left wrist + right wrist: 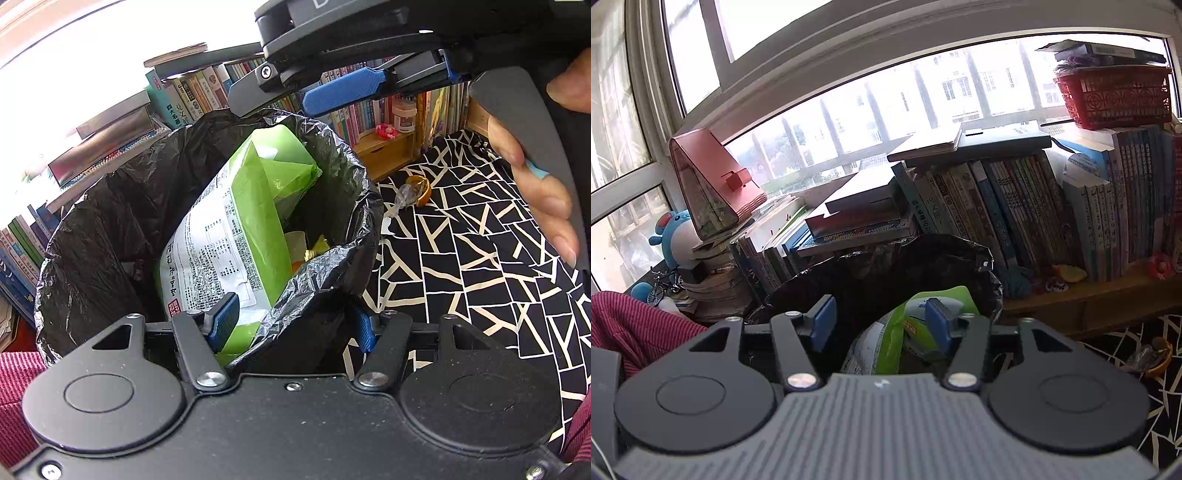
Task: Collect trash
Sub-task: 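Open the right gripper to drop the gold wrapper into the bin, then move the right gripper down to the white paper scrap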
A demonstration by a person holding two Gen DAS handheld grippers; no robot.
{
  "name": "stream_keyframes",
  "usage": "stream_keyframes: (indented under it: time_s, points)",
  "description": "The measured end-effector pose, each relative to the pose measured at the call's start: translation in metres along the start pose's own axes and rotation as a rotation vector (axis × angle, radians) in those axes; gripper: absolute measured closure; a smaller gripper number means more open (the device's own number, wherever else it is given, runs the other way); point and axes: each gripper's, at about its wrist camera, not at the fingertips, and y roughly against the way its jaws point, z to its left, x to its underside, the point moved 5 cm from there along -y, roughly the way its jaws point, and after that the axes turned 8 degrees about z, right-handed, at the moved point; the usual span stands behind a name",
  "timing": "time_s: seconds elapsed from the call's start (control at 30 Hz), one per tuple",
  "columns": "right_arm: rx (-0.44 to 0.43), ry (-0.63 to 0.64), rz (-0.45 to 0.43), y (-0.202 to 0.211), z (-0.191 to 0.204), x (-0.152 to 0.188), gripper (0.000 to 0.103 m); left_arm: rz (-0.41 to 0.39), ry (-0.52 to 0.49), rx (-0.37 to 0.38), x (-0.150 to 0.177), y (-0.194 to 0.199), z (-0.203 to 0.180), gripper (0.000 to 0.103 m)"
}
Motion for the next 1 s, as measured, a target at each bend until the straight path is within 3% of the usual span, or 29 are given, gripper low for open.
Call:
stream_keyframes:
  time_s: [0.37,1.0]
  points:
    - [0.072,-0.072,-0.038,0.003,-0.023,-0.002,0.019,0.000,0.000,0.000,0.000,0.000,0.000,0.042]
    - [0.268,-0.296,-0.076,0.001,-0.097,0.009,0.012,-0.001,0.000,-0.001,0.000,0.000,0.000,0.041]
